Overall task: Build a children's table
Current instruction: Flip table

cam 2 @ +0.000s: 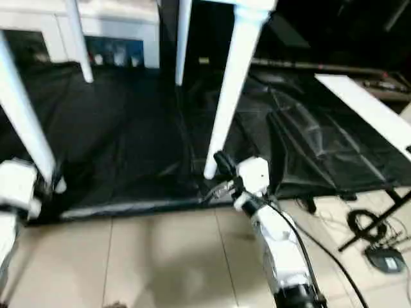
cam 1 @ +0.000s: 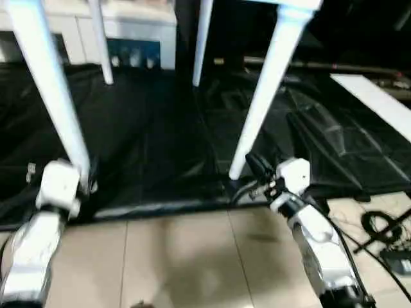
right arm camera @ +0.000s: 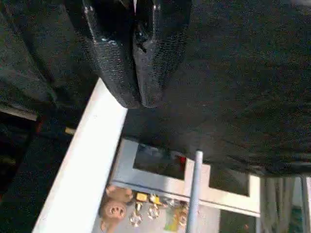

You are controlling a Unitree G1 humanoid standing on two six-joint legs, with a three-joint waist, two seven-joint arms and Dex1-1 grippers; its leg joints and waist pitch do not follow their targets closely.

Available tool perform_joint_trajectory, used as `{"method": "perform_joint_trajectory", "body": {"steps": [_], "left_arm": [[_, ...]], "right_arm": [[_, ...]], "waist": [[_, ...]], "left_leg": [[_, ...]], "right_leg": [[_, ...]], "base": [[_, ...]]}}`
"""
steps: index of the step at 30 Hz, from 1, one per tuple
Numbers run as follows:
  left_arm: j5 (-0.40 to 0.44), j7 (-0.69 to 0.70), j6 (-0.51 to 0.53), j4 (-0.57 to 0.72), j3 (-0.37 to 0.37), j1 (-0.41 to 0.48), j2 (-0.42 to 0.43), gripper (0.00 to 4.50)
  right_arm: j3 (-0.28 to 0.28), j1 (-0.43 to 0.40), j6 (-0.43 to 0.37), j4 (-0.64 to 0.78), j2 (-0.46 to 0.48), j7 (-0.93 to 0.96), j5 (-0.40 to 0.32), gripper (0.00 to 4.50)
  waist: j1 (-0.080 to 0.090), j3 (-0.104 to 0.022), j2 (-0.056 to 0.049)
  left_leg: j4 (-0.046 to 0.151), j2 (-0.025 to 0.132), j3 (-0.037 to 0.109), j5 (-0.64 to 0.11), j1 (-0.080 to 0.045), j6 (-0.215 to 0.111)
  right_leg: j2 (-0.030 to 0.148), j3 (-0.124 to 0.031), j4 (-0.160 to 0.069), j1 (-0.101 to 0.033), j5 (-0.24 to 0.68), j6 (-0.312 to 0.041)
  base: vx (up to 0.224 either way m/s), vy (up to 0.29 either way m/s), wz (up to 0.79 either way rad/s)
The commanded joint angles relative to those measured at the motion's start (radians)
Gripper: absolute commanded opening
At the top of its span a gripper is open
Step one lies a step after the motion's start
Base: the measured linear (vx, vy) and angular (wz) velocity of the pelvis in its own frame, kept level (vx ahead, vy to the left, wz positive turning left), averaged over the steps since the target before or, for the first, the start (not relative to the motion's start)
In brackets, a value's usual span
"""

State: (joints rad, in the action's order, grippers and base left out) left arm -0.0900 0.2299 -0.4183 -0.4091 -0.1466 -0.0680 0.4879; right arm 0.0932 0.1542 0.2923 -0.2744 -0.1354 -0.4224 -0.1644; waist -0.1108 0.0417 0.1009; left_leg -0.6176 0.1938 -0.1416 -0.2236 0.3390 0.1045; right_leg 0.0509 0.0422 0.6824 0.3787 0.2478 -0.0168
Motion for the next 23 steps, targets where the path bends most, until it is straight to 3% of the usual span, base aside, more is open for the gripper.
{"method": "perform_joint_trajectory", "body": {"steps": [1, 4, 7, 9, 10, 11, 12, 13, 14, 15, 16, 17, 18, 19, 20, 23], "left_arm": [[-0.02, 0.021, 0.007, 0.01, -0.004, -0.004, -0.009, 3.5], [-0.029, 0.019, -0.034, 0.01, -0.015, 0.01, -0.012, 3.5], [-0.138, 0.063, -0.039, 0.161, -0.041, 0.136, -0.041, 3.5], [-0.165, 0.071, -0.029, 0.195, -0.045, 0.157, -0.052, 3.5], [-0.222, 0.054, 0.024, 0.34, -0.036, 0.235, -0.093, 3.5], [-0.23, 0.039, 0.041, 0.392, -0.028, 0.263, -0.108, 3.5], [-0.225, 0.005, 0.076, 0.456, -0.011, 0.288, -0.132, 3.5], [-0.215, -0.029, 0.117, 0.515, 0.016, 0.309, -0.157, 3.5], [-0.192, -0.05, 0.126, 0.529, 0.028, 0.311, -0.169, 3.5], [-0.18, -0.063, 0.128, 0.531, 0.032, 0.311, -0.177, 3.5], [-0.171, -0.073, 0.13, 0.532, 0.034, 0.31, -0.183, 3.5], [-0.124, -0.107, 0.137, 0.535, 0.033, 0.307, -0.199, 3.5], [-0.026, -0.162, 0.153, 0.544, 0.033, 0.3, -0.22, 3.5], [-0.026, -0.162, 0.153, 0.544, 0.033, 0.3, -0.22, 3.5], [-0.009, -0.162, 0.169, 0.562, 0.036, 0.305, -0.224, 3.5], [0.015, -0.165, 0.217, 0.6, 0.041, 0.292, -0.222, 3.5]], "right_arm": [[-0.015, -0.002, -0.014, 0.023, -0.004, 0.006, -0.009, 0.0], [-0.013, -0.018, -0.029, 0.051, -0.002, 0.013, -0.007, 0.0], [-0.014, -0.074, -0.096, 0.146, -0.015, 0.014, -0.022, 0.0], [-0.016, -0.083, -0.114, 0.161, -0.017, 0.019, -0.023, 0.0], [-0.017, -0.115, -0.167, 0.211, -0.027, 0.038, -0.018, 0.0], [-0.018, -0.127, -0.183, 0.227, -0.029, 0.044, -0.018, 0.0], [-0.025, -0.134, -0.205, 0.241, -0.03, 0.054, -0.023, 0.0], [-0.036, -0.139, -0.211, 0.247, -0.028, 0.065, -0.027, 0.0], [-0.047, -0.135, -0.203, 0.236, -0.025, 0.085, -0.013, 0.0], [-0.052, -0.133, -0.21, 0.229, -0.023, 0.095, -0.008, 0.0], [-0.055, -0.132, -0.215, 0.224, -0.021, 0.102, -0.004, 0.0], [-0.062, -0.129, -0.24, 0.219, -0.017, 0.112, -0.008, 0.0], [-0.073, -0.127, -0.271, 0.223, -0.009, 0.112, -0.036, 0.0], [-0.073, -0.127, -0.271, 0.223, -0.009, 0.112, -0.036, 0.0], [-0.065, -0.137, -0.267, 0.23, -0.015, 0.1, -0.03, 0.0], [-0.059, -0.145, -0.281, 0.239, -0.006, 0.113, -0.03, 0.0]], "waist": [[0.008, -0.04, -0.031], [0.008, -0.042, -0.038], [0.013, -0.046, -0.031], [0.017, -0.05, -0.034], [0.016, -0.056, -0.028], [0.02, -0.047, -0.02], [0.021, -0.047, -0.013], [0.018, -0.044, -0.018], [0.016, -0.039, -0.015], [0.016, -0.039, -0.015], [0.011, -0.032, -0.013], [0.011, -0.031, -0.013], [0.014, -0.028, -0.01], [0.015, -0.027, -0.011], [0.011, -0.029, -0.004], [0.012, -0.03, -0.01]], "left_leg": [[0.095, 0.037, 0.008, -0.262, 0.004, 0.011], [0.095, 0.037, 0.007, -0.264, 0.002, 0.018], [0.095, 0.042, 0.007, -0.23, 0.009, 0.009], [0.089, 0.04, 0.002, -0.181, 0.006, -0.003], [0.084, 0.043, 0.003, -0.134, 0.008, -0.002], [0.086, 0.041, -0.002, -0.12, 0.012, -0.012], [0.086, 0.043, -0.003, -0.13, 0.011, -0.012], [0.088, 0.043, -0.002, -0.147, 0.011, -0.011], [0.091, 0.042, -0.006, -0.216, 0.001, -0.008], [0.091, 0.042, -0.006, -0.216, 0.001, -0.008], [0.096, 0.04, -0.006, -0.277, 0.0, 0.003], [0.097, 0.04, -0.005, -0.294, -0.001, 0.008], [0.101, 0.042, -0.001, -0.321, 0.001, 0.017], [0.103, 0.043, 0.001, -0.333, 0.001, 0.019], [0.101, 0.041, 0.004, -0.336, 0.001, 0.022], [0.101, 0.04, 0.005, -0.33, 0.002, 0.026]], "right_leg": [[0.078, -0.056, -0.114, -0.025, 0.221, -0.106], [0.078, -0.056, -0.112, -0.026, 0.183, -0.105], [0.078, -0.054, -0.098, -0.037, 0.069, -0.128], [0.073, -0.053, -0.095, -0.035, -0.022, -0.146], [0.073, -0.051, -0.083, -0.043, -0.107, -0.158], [0.067, -0.048, -0.089, -0.039, -0.145, -0.157], [0.067, -0.048, -0.087, -0.042, -0.139, -0.157], [0.07, -0.048, -0.089, -0.042, -0.118, -0.155], [0.069, -0.049, -0.104, -0.032, 0.0, -0.131], [0.069, -0.049, -0.104, -0.032, 0.0, -0.131], [0.07, -0.053, -0.119, -0.029, 0.139, -0.096], [0.071, -0.054, -0.122, -0.027, 0.178, -0.083], [0.07, -0.053, -0.126, -0.027, 0.24, -0.061], [0.071, -0.052, -0.131, -0.026, 0.266, -0.05], [0.078, -0.053, -0.136, -0.025, 0.317, -0.031], [0.077, -0.052, -0.136, -0.021, 0.297, -0.032]], "base": [[0.0, 0.0, 0.0], [0.0, 0.0, 0.0], [0.0, 0.0, 0.0], [0.058, 0.027, 0.01], [0.055, 0.02, 0.01], [0.0, 0.0, 0.0], [0.0, 0.0, 0.0], [0.0, 0.0, 0.0], [0.0, 0.0, 0.0], [0.0, 0.0, 0.0], [0.0, 0.0, 0.0], [0.0, 0.0, 0.0], [0.0, 0.0, 0.0], [0.0, 0.0, 0.0], [0.0, 0.0, 0.0], [0.0, 0.0, 0.0]]}}
